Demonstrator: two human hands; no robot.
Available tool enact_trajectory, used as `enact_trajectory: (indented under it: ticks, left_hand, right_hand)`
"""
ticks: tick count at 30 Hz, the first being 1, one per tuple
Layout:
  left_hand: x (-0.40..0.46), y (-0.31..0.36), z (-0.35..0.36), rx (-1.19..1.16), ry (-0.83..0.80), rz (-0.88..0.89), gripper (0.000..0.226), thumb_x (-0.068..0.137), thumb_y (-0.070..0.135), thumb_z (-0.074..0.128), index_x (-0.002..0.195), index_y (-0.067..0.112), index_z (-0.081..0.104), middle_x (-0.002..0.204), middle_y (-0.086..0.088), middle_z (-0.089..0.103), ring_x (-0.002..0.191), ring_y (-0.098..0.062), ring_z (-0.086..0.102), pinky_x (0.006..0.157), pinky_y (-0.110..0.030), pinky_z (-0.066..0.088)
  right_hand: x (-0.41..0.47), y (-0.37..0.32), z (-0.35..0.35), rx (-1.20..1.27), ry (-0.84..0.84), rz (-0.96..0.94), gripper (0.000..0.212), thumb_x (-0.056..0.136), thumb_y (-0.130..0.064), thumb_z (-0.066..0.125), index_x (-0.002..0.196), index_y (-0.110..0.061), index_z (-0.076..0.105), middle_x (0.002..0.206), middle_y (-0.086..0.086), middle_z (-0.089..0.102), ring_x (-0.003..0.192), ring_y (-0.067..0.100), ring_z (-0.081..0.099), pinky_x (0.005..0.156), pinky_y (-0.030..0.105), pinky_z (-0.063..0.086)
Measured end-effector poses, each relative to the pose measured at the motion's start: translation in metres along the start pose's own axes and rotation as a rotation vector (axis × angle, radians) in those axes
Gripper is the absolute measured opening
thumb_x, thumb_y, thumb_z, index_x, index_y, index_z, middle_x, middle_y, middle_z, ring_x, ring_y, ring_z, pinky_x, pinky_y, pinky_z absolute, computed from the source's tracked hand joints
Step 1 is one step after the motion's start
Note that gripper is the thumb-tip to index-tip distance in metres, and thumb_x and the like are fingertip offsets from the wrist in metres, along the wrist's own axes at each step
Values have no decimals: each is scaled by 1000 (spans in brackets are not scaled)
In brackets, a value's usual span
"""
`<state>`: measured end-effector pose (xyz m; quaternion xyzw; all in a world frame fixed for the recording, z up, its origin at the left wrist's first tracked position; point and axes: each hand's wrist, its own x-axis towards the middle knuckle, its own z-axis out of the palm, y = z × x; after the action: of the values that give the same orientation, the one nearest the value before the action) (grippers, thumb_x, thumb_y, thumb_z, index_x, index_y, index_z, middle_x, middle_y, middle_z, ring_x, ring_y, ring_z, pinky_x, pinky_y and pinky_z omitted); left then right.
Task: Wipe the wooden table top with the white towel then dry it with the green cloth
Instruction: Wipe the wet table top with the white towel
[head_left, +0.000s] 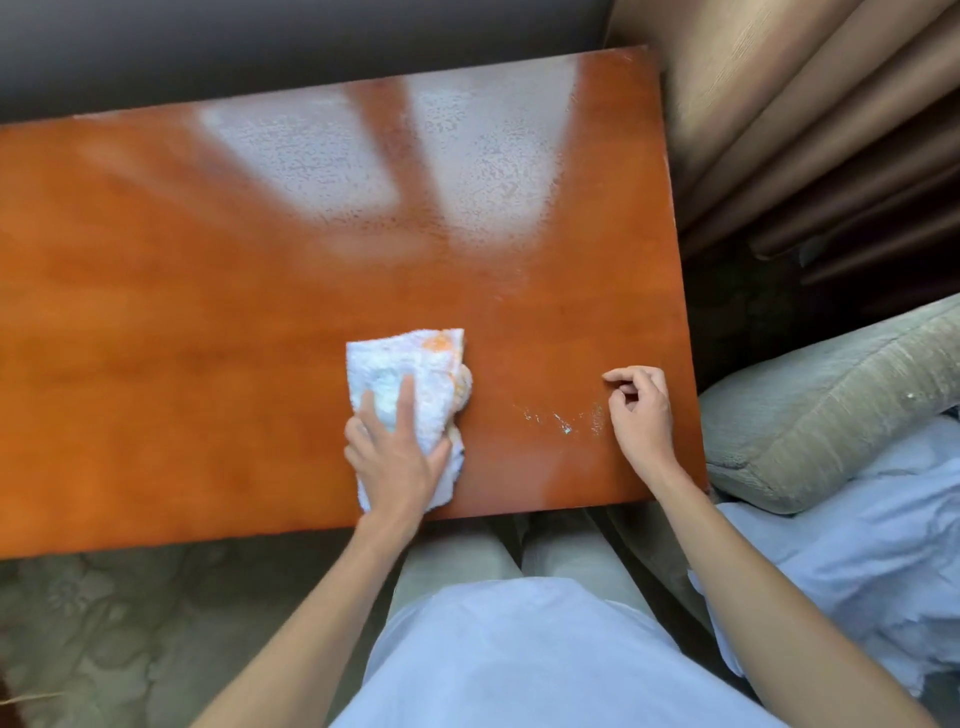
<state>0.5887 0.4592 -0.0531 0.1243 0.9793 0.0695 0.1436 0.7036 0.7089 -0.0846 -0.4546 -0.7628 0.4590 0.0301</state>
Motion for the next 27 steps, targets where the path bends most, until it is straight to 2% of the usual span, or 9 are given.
enact_trajectory:
  ticks: [3, 5, 9, 13, 20, 27]
  left_hand:
    - [-25, 48, 13, 93, -104, 102, 82, 73, 57, 72, 146, 28, 48, 139, -28, 48, 104, -46, 54, 72, -45, 49]
    - [-27, 72, 18, 106, -138, 169, 83, 73, 58, 73, 147, 30, 46, 141, -28, 46, 106, -47, 54, 75, -48, 50]
    - [3, 91, 16, 90, -156, 266, 78, 80, 56, 66, 150, 37, 36, 150, -22, 35, 114, -45, 45, 85, -50, 43]
    - [56, 93, 1, 144, -142, 313, 76, 84, 59, 60, 151, 44, 28, 155, -13, 25, 116, -38, 41, 86, -46, 38]
    - [149, 43, -44, 74, -116, 227, 80, 80, 48, 69, 150, 43, 31, 156, -11, 24, 122, -43, 43, 96, -51, 43]
    - [113, -18, -38, -37, -57, 92, 79, 82, 38, 70, 150, 37, 30, 155, -15, 23, 125, -46, 39, 99, -53, 39]
  right_hand:
    - [1, 2, -4, 6, -24, -5, 32, 89, 3, 52, 95, -26, 65, 109, -9, 49, 94, 0, 53, 79, 10, 43]
    - [2, 5, -6, 11, -36, -19, 32, 89, 2, 53, 95, -26, 65, 108, -9, 49, 92, -4, 53, 77, 6, 42]
    - [4, 7, -10, 31, -64, -40, 30, 89, 2, 53, 94, -24, 67, 107, -10, 50, 92, -3, 54, 76, 6, 43]
    - [5, 9, -13, 50, -95, -48, 33, 88, 6, 53, 93, -24, 67, 105, -12, 50, 91, -1, 54, 74, 5, 43]
    - [5, 9, -18, 66, -142, -53, 37, 88, 8, 50, 94, -25, 66, 108, -9, 51, 93, -3, 54, 74, 4, 43]
    - [13, 9, -29, 21, -213, -39, 29, 95, -2, 49, 106, -25, 63, 113, -9, 50, 98, -2, 54, 77, 1, 41]
